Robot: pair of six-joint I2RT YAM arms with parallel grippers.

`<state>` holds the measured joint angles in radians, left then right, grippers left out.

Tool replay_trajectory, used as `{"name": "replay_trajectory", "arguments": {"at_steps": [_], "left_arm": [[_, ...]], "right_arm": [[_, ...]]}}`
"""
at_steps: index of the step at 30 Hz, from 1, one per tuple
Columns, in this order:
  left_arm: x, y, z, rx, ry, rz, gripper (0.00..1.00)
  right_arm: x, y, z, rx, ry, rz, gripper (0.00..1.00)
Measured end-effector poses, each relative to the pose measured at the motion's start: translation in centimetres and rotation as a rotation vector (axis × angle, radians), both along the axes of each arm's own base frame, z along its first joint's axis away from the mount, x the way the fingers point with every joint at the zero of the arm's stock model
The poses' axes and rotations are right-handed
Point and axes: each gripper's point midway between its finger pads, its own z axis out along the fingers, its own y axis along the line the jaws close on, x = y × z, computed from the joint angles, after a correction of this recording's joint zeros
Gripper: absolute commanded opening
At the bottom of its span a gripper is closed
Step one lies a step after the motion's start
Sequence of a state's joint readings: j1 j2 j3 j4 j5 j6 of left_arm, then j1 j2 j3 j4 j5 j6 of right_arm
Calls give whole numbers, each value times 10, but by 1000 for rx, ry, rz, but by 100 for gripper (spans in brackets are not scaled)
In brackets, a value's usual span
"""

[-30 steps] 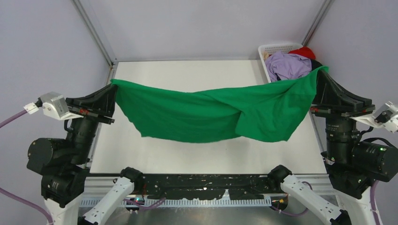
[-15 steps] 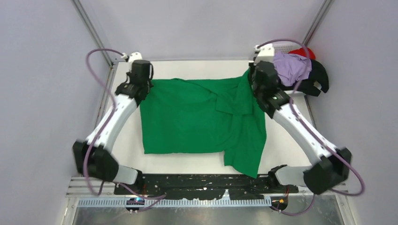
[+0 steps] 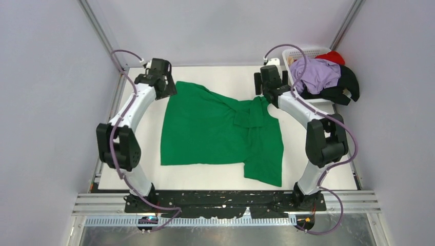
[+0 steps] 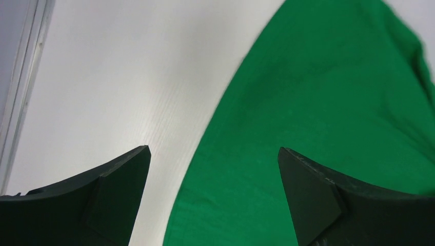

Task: Fold and stack the t-shirts
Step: Flatten out the tshirt

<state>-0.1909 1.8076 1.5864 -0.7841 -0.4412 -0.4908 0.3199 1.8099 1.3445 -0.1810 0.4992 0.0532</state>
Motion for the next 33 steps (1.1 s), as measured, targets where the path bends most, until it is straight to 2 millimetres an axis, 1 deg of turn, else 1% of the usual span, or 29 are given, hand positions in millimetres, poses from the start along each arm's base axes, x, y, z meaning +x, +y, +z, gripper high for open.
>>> {"name": "replay_trajectory", "arguments": {"at_steps": [2,3,5,6,7,9,11,12,14,16,18,20,22,25,27,28,29,31,32,33], "left_arm": [[-6,-6,27,-44,-71,-22,100],[-12,-9,38,-73,-106,-38,100],[-31,-18,51,-139,-152,-82,100],[-40,-23,52,-173,-166,-107,100],[-52,-29,49,-211,-168,-131,100],[-75,-41,32,-281,-146,-170,100],[-98,-53,6,-345,-96,-205,100],[-115,-60,-13,-387,-49,-221,100],[-136,-70,-41,-439,22,-240,100],[-155,-80,-64,-490,88,-252,100],[-164,-86,-77,-530,124,-252,100],[-164,-92,-84,-557,140,-253,100],[-157,-94,-91,-564,144,-246,100],[-149,-95,-105,-556,193,-228,100],[-138,-97,-114,-552,224,-217,100],[-133,-97,-117,-550,233,-211,100],[-128,-98,-119,-548,239,-206,100],[-118,-97,-118,-543,240,-195,100],[-111,-96,-118,-540,235,-191,100],[-105,-95,-117,-534,231,-185,100]], "right_arm": [[-6,0,18,29,-32,-2,95],[-14,0,29,54,-54,-2,95],[-32,0,43,104,-80,5,96],[-45,0,48,140,-89,12,95],[-62,1,52,179,-92,20,95],[-87,3,52,248,-90,37,95],[-110,8,44,315,-71,58,95],[-125,11,32,352,-40,74,95],[-146,18,12,399,17,100,95],[-168,28,-17,445,105,134,95],[-185,36,-40,473,186,152,95],[-197,43,-60,497,257,162,95],[-202,49,-75,516,311,162,95],[-199,55,-95,531,361,150,95],[-196,57,-108,527,404,133,96],[-192,58,-113,522,427,120,95],[-182,61,-110,528,412,122,95],[-161,67,-110,541,396,113,96],[-151,68,-112,543,396,102,95],[-140,68,-110,549,383,95,95]]}}
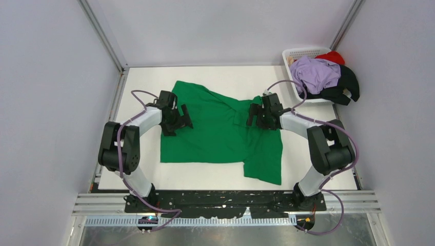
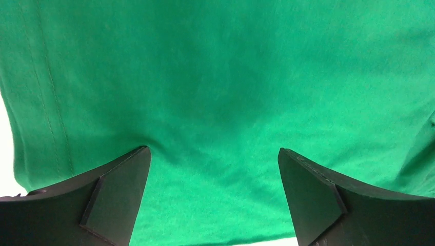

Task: Fold and stack the t-shirts
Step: Flatten out the tshirt

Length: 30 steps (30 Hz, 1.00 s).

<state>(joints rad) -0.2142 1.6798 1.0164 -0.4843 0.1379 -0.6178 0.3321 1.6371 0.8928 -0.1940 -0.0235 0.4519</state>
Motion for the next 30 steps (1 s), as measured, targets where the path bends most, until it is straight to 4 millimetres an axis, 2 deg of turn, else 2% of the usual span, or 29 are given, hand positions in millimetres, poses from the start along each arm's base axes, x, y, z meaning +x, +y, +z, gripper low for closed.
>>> {"name": "replay_trajectory", "arguments": {"at_steps": [8,11,14,17,19,21,23,25,28,30], "left_arm": [[48,9,5,36,-18,43,100],[51,12,14,50,-35,41,100],[45,17,32,65,-64,41,100],[26,23,63,66,-127,50,100],[5,29,83,66,-173,63,100],[-18,36,92,74,-191,82,100],[-45,43,85,83,-169,105,100],[-76,50,65,101,-92,124,99],[-118,58,31,135,44,142,89],[-138,62,16,149,113,144,84]], "right_arm": [[71,-14,4,1,-37,-83,95],[80,-25,8,-18,-46,-105,96],[81,-36,21,-44,-79,-121,95],[72,-44,49,-53,-141,-142,95],[56,-52,76,-50,-209,-165,95],[38,-60,102,-42,-285,-183,95],[20,-67,120,-33,-348,-202,95],[5,-74,126,-35,-382,-223,95],[-17,-87,117,-62,-382,-259,95],[-29,-94,106,-87,-362,-276,95]]}}
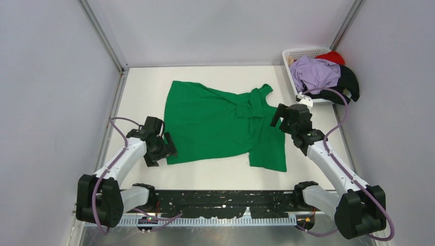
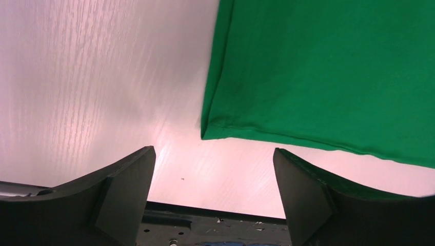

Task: Fold and stack the t-shirts
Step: Flatten out the tshirt

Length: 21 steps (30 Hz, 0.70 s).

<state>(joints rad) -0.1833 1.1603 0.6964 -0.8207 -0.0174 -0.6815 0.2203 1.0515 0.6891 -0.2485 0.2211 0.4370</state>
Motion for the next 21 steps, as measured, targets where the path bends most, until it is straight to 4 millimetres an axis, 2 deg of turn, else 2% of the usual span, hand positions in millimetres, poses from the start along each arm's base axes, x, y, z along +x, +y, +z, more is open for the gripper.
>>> {"name": "replay_trajectory", "arguments": {"at_steps": [2,5,10,21], "left_arm": [[-9,1,-6,2,30,3,79],[-7,0,-8,-2,33,17,68],[-8,-2,-20,-3,88,9,66],[-6,-5,-29,31,155,-46,47]], "right_arm": [[-8,-4,-9,-16,26,-12,95],[-10,-8,-12,-30,39,-20,95],[-10,-9,-13,-43,41,-21,95],[-12,-16,-20,-75,69,-44,96]]}}
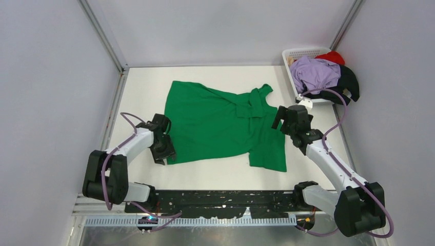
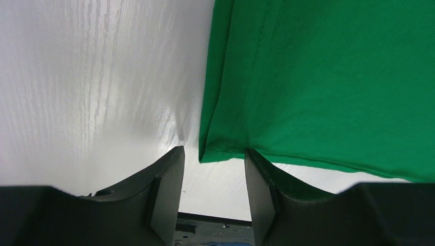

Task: Fold and stack the t-shirts
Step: Flatten out the tshirt

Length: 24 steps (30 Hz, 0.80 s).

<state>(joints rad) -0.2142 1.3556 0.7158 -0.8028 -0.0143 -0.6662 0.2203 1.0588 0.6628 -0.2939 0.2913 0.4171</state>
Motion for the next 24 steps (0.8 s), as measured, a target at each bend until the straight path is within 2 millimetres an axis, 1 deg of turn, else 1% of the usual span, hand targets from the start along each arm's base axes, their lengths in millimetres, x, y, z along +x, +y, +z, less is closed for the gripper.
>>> {"name": "replay_trajectory", "arguments": {"at_steps": [3,6,10,18,20,21,22,23,24], "left_arm": [[3,2,-3,20,13,-11,40],[4,1,-7,17,35,-23,35],[4,-4,-9,-6,60,-33,35],[2,-9,-9,-5,61,-58,35],[1,-9,-9,2,62,-65,27],[1,-10,-9,7,61,-68,22],[0,-12,-9,10,61,-74,13],[0,-13,-9,12,60,-80,1],[0,-15,-9,12,61,-83,0]], "right_arm": [[0,-2,-3,-12,11,-4,95],[-1,-3,-4,-22,17,-4,96],[-2,-6,-4,-38,19,-9,95],[-5,-18,-5,-78,31,-51,95],[-5,-21,-5,-83,31,-61,96],[-5,-22,-5,-86,32,-67,95],[-6,-25,-6,-88,37,-80,95],[-7,-26,-6,-89,39,-91,96],[-9,-29,-6,-87,45,-112,95]]}}
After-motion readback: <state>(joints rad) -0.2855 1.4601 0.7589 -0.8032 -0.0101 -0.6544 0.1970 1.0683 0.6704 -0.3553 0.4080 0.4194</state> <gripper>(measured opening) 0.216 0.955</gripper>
